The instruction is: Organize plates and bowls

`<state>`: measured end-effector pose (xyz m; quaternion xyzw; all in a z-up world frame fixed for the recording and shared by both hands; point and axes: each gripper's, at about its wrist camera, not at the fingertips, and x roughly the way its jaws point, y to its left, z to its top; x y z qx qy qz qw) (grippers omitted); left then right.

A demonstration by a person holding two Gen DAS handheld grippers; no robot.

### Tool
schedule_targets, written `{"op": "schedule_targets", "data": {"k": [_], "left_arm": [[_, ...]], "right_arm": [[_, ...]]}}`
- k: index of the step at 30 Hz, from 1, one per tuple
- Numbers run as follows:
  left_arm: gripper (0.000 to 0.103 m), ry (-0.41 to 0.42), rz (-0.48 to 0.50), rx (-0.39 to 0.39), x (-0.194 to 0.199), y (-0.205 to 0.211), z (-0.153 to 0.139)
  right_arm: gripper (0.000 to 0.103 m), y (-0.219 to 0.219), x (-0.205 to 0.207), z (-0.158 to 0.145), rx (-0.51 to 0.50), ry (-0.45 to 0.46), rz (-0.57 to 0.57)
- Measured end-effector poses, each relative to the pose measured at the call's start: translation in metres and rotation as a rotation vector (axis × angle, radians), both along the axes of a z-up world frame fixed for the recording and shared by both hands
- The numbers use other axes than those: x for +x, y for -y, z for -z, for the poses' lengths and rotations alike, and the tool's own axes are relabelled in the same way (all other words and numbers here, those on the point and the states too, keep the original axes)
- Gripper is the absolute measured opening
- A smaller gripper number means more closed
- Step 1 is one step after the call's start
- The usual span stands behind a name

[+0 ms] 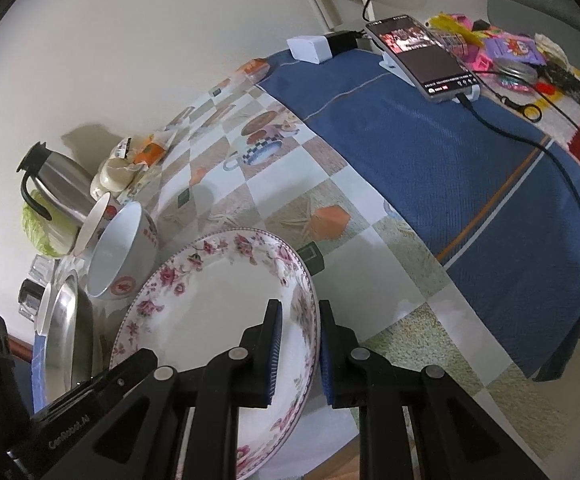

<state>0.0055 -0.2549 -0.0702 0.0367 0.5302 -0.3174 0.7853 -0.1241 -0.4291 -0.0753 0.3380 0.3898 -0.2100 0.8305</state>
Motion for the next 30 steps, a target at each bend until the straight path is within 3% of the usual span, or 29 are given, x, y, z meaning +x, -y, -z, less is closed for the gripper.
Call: {"op": "schedule_targets", "data": {"k": [8,16,30], "left_arm": [[0.033,0.043,0.016,-0.048,-0.003,-0.006,-0.019],[0.033,0.093,0.009,-0.144,0.001,-0.023,-0.051],[0.033,0.184,-0.107,-0.26,0.027,-0.096,-0.099]], "right_arm": [[0.019,-0.005,-0.004,-0.025,-0.066,0.037,0.001],[0.019,-0.021,-0.004,-0.072,-0.147,0.113,-0.007],[0.019,-0.08,0.039,-0.145,-0.239,0.224,-0.122]]}}
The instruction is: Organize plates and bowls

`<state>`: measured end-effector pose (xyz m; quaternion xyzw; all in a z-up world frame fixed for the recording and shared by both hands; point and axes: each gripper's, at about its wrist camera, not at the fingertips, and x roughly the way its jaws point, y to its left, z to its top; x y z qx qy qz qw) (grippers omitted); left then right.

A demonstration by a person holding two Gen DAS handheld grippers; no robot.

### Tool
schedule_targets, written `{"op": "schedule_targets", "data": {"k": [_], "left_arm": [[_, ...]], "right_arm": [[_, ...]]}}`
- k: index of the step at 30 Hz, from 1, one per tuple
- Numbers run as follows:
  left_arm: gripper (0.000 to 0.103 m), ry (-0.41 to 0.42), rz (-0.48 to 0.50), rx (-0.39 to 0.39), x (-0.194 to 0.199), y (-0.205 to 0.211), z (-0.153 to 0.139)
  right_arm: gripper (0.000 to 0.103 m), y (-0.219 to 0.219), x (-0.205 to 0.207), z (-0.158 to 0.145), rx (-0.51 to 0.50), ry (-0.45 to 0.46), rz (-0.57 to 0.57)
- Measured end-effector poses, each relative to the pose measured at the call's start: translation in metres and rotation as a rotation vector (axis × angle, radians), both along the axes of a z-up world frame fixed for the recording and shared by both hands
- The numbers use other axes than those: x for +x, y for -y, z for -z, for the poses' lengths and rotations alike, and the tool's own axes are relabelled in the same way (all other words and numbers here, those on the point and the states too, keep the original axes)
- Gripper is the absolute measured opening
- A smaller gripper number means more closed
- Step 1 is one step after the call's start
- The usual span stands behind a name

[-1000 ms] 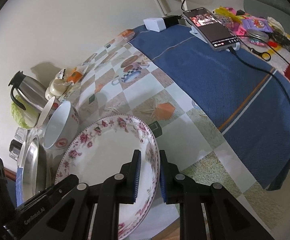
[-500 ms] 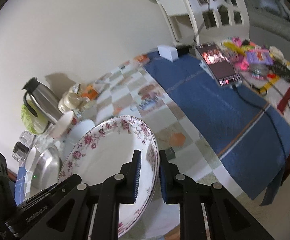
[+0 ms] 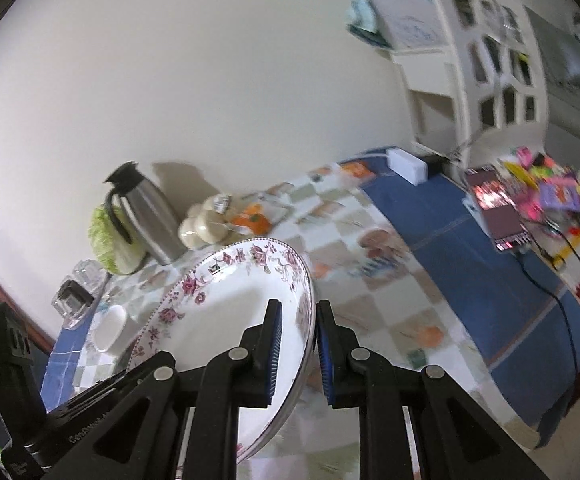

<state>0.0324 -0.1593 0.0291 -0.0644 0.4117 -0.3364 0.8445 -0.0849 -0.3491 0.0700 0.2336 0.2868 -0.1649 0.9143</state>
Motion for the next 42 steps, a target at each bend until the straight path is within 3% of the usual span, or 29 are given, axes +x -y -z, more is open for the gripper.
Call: {"op": "schedule_targets", "data": {"k": [9,24,42], "left_arm": [[0.033,0.008,-0.12,-0.063,0.025,-0.069,-0.013],[0.033,0.002,-0.271,-0.085,0.047,-0.161,-0.006],[0.033,-0.047,-0.32,-0.048,0.057,-0.187,0.015]], "right_arm": [[0.019,-0.057,0.046,-0.021,-0.008,0.051,-0.118],[0.019,-0.132,0.097,-0.005,0.022,0.033,-0.257],[0.019,-0.158,0.12,0.027,0.045,-0.029,-0.306]]}}
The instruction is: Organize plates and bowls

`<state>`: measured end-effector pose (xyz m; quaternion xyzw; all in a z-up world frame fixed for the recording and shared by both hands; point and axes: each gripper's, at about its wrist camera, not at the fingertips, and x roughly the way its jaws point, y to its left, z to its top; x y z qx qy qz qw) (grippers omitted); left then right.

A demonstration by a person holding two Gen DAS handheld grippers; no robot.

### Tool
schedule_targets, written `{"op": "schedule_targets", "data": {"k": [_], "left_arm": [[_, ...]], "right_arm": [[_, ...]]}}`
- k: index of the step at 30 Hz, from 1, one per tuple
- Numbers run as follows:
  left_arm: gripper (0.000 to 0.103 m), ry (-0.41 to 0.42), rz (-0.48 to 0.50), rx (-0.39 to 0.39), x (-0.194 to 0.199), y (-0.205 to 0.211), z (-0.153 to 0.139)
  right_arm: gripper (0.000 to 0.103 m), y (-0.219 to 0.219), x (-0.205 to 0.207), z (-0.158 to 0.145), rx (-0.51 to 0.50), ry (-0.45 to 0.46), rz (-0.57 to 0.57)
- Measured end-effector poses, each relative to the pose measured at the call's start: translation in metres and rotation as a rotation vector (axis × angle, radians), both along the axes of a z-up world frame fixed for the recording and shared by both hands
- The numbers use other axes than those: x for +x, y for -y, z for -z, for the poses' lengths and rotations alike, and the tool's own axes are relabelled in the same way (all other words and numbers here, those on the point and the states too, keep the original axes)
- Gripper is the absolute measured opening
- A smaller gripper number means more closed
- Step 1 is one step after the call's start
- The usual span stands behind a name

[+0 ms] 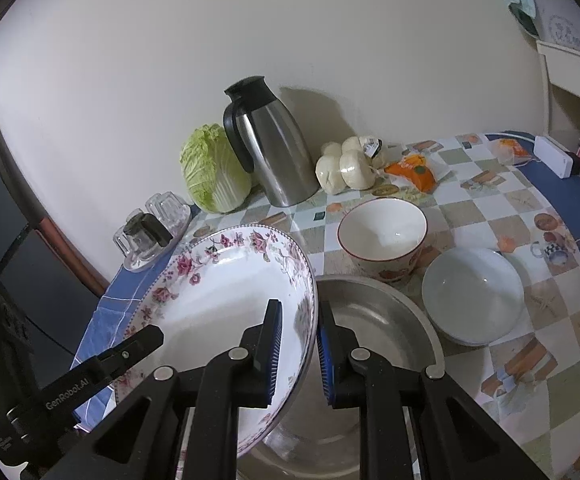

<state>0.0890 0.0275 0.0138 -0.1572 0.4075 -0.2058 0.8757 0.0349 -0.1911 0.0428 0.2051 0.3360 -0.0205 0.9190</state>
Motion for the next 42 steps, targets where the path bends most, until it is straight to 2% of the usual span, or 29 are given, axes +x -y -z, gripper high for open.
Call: {"op": "schedule_targets", "data": {"k": [8,26,42], "left_arm": [[0.033,-0.03,0.018,0.02,0.003,0.011,0.008],[0.033,-0.154,0.094,0.143,0.009,0.052,0.046],[0.033,-0.238,0.092,0.198,0.017,0.06,0.07]], "right_arm": [[0.019,0.012,0.002,0.02,0.037,-0.042,0.007],[0.019,0.046,0.002,0.07,0.077,-0.182,0.055],[0.019,0.043,0.01,0.091,0.067,-0.254,0.054]]}}
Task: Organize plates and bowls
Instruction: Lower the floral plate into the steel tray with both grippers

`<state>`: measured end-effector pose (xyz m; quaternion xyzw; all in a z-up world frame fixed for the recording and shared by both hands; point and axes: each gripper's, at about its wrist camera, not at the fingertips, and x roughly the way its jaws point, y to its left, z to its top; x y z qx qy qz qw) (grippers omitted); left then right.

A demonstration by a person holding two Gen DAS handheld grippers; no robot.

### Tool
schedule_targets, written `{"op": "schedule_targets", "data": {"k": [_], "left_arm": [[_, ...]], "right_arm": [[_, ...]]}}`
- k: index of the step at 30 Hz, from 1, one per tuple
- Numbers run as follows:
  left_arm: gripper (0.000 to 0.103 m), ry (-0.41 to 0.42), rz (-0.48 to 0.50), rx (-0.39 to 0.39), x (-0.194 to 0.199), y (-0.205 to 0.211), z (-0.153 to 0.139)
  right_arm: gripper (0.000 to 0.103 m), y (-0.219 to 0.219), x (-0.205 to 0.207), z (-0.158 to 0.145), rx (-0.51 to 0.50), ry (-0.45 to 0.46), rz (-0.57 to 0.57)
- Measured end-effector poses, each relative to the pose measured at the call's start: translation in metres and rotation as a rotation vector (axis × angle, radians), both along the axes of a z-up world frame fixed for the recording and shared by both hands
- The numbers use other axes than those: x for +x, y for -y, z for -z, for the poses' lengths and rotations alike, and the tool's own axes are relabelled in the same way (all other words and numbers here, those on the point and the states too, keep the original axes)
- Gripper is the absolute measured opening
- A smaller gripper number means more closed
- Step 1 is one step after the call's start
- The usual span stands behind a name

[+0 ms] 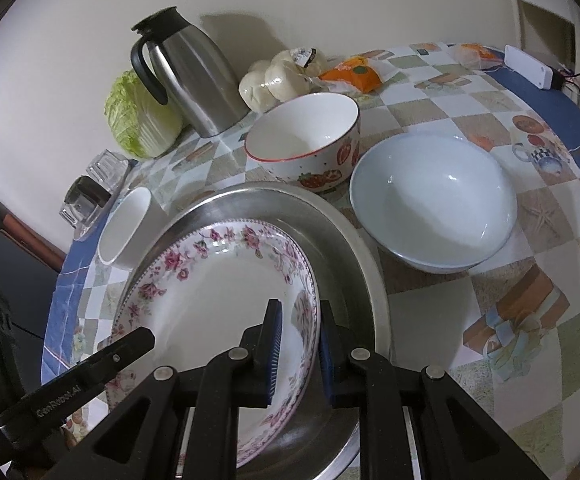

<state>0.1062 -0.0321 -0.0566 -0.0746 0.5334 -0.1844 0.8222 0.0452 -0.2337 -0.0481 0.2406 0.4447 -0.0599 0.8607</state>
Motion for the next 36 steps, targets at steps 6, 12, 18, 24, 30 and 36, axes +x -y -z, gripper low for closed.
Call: {"op": "schedule_targets", "data": {"k": [6,12,18,24,30,36], "left_arm": [[0.033,-0.012,-0.007,0.024,0.002,0.001,0.005],[0.033,-0.001,-0.025,0.032,0.004,-0.001,0.004],[0.033,0.002,-0.03,0.029,0.006,-0.003,0.004],[0.035,0.003,-0.032,0.029,0.007,-0.003,0.003],[0.035,0.003,-0.03,0.037,0.007,-0.003,0.003],[0.036,-0.003,-0.031,0.034,0.007,-0.003,0.003]], "right_arm": [[0.021,-0.006,0.003,0.001,-0.044,-0.013,-0.015],[0.021,-0.011,0.005,0.001,-0.077,-0.019,-0.032],[0.021,-0.012,0.007,0.002,-0.087,-0.018,-0.037],[0.021,-0.013,0.008,0.002,-0.099,-0.021,-0.041],[0.018,-0.012,0.009,0.002,-0.108,-0.028,-0.038],[0.018,-0.014,0.009,0.001,-0.151,-0.039,-0.042]]}}
